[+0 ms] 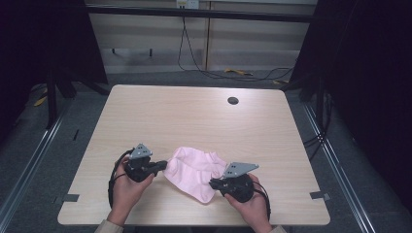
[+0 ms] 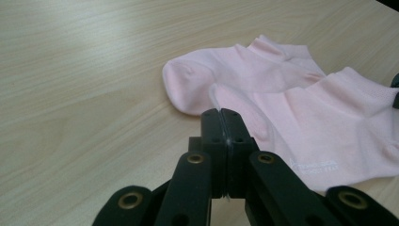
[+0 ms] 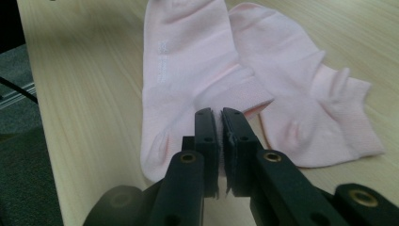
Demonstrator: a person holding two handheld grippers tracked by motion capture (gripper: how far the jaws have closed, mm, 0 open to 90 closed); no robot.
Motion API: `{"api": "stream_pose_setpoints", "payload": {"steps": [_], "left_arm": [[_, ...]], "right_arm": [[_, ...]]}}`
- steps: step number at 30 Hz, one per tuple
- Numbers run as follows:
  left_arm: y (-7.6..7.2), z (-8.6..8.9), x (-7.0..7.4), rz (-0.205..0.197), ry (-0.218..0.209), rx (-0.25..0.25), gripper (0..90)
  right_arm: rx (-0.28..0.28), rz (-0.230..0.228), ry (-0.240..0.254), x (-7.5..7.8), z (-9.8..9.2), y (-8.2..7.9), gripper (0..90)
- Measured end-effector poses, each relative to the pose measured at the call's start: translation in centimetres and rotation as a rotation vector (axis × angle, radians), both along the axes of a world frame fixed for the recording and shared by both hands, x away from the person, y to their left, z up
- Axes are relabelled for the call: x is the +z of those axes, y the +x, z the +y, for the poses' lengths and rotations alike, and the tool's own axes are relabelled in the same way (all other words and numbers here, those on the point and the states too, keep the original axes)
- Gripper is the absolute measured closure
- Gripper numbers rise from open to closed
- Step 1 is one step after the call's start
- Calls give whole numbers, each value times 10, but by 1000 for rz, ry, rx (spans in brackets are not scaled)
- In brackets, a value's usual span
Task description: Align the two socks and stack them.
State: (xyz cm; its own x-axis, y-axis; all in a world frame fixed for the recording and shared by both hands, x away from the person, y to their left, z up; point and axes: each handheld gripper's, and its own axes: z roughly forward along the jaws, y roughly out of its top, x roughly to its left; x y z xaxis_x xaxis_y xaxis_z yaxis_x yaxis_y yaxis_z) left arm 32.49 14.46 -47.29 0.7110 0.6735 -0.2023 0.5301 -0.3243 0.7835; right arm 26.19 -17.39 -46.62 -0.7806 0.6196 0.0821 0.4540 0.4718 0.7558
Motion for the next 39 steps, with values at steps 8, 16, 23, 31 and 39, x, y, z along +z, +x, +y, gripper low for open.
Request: {"api": "stream_pose_setpoints", "payload": {"steps": [8, 16, 23, 31, 39], "left_arm": [[13, -13, 10, -13, -22, 18, 897], [26, -27, 9, -16, 4, 19, 897], [32, -29, 7, -13, 2, 44, 897], [38, -33, 1, -10, 9, 57, 897], [46, -41, -15, 4, 41, 76, 896]], "right_arm": [[-5, -7, -8, 4, -18, 12, 851], [-25, -21, -16, 8, -30, 27, 851], [-24, -49, -56, 13, -31, 40, 851], [-13, -54, -64, 15, -34, 53, 850], [-11, -35, -103, 4, -36, 74, 847]]}}
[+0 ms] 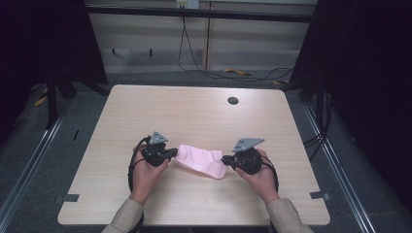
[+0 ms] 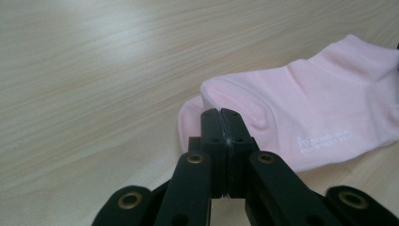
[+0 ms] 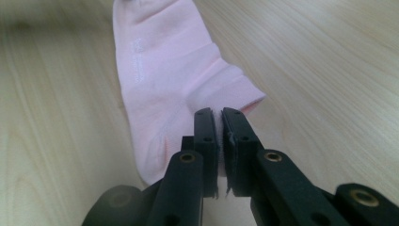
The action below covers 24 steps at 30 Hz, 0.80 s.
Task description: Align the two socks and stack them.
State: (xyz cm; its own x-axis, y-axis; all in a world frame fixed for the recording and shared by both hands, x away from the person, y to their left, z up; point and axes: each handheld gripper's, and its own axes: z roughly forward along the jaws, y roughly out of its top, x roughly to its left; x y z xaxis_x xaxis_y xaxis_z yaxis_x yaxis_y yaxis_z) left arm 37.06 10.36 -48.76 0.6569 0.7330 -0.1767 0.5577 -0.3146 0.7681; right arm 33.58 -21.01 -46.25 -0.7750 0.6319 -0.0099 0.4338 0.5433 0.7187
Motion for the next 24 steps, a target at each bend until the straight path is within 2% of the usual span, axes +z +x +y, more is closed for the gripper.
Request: {"api": "stream_pose_setpoints", "payload": {"steps": [4, 5, 10, 14, 24], "left_arm": [[0, 2, -7, 5, 13, 3, 891], [0, 2, -8, 7, 29, -4, 892], [2, 2, -10, -1, 34, 11, 884], [2, 1, -11, -10, 61, 3, 870], [3, 0, -13, -3, 62, -2, 872]], "right_arm": [[-3, 11, 1, -6, -2, 7, 834], [-7, 16, -2, -8, -2, 6, 825], [-23, 19, 23, -14, -3, 2, 802], [-50, 11, 10, -17, -5, 0, 799], [-64, 14, 37, -23, -6, -4, 775]]}}
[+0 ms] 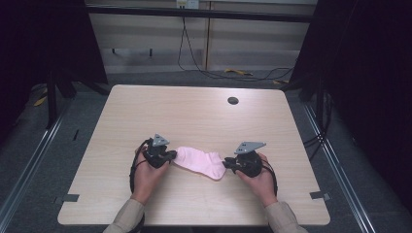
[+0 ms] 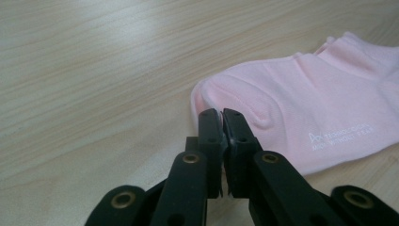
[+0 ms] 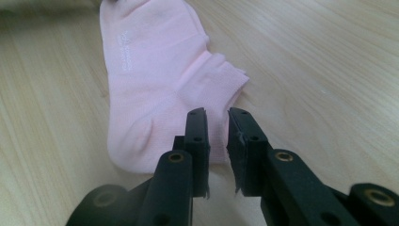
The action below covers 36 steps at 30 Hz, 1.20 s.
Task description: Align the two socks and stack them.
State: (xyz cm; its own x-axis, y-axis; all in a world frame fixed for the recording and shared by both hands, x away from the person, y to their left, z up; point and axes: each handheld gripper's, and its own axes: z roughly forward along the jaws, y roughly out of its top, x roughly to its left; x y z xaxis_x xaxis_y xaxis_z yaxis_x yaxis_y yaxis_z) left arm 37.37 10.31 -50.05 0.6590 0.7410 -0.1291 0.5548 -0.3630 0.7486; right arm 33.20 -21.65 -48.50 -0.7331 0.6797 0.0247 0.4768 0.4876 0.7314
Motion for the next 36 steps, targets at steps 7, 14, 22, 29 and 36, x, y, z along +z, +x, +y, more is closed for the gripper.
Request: {"api": "stream_pose_setpoints", "payload": {"steps": [7, 14, 22, 29, 36], "left_arm": [[0, 0, 0, -6, -1, 8, 883], [3, 0, 5, -27, -19, 9, 892], [7, -1, -4, -14, 4, 13, 879], [10, -2, -7, -47, 21, 28, 772], [11, 2, -5, -48, -12, 54, 690]], "right_arm": [[-9, -7, -18, -3, 4, 1, 846], [-15, -3, -19, 1, 2, 2, 891], [-22, 2, -25, -3, 2, 3, 893], [-21, -1, -29, -5, 2, 4, 892], [-31, -25, -27, -4, 1, 3, 883]]}}
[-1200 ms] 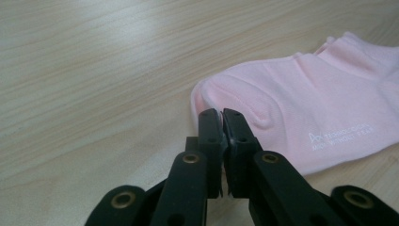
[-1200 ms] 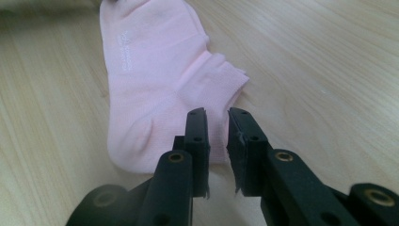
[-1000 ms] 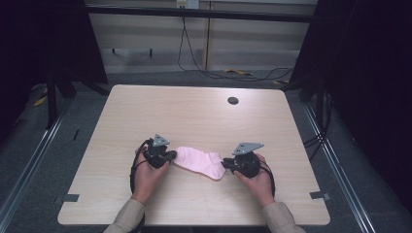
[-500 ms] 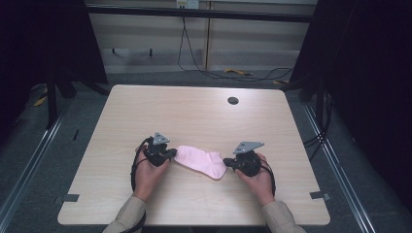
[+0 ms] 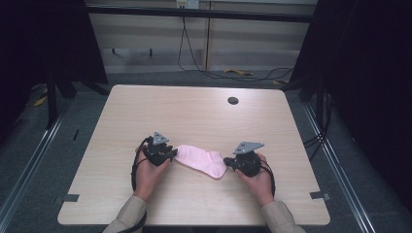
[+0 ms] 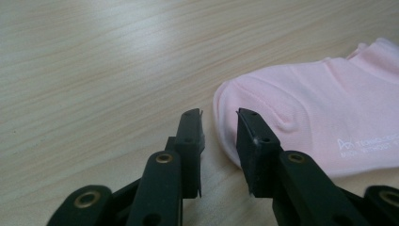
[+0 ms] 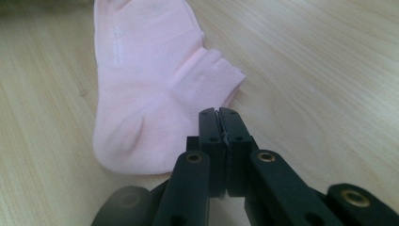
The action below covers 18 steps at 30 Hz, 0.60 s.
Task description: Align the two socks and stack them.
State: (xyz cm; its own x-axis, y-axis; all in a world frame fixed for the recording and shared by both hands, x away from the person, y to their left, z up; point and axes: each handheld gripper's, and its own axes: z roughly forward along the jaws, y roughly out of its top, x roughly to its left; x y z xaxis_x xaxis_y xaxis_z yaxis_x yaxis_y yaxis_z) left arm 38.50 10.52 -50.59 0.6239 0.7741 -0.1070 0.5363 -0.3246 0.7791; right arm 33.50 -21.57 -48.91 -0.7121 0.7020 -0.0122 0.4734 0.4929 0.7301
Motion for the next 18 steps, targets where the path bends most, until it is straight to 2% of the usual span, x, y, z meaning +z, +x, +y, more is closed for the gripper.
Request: {"api": "stream_pose_setpoints", "payload": {"steps": [1, 2, 3, 8, 12, 14, 15, 18], "left_arm": [[0, 1, 2, -4, 5, 2, 689], [0, 3, 4, 4, -20, 15, 691], [0, 4, 6, 3, -18, 13, 691], [3, 3, 3, 30, -48, 20, 695], [6, 2, -1, 48, -25, 7, 719], [6, 0, -2, 50, -35, 8, 726], [7, -2, -2, 58, -21, 0, 743], [8, -3, -5, 55, -23, 4, 734]], "right_arm": [[3, -4, 6, 1, -1, -1, 880], [5, -7, 9, 2, -1, -1, 874], [4, -13, 7, 3, -1, -2, 874], [3, -20, 7, 4, 0, -5, 848], [3, -11, 4, 2, 0, -5, 841], [1, -11, 2, 1, -1, -4, 838], [0, -5, 1, 0, -1, -3, 839], [-3, 1, -8, -3, -1, -2, 832]]}}
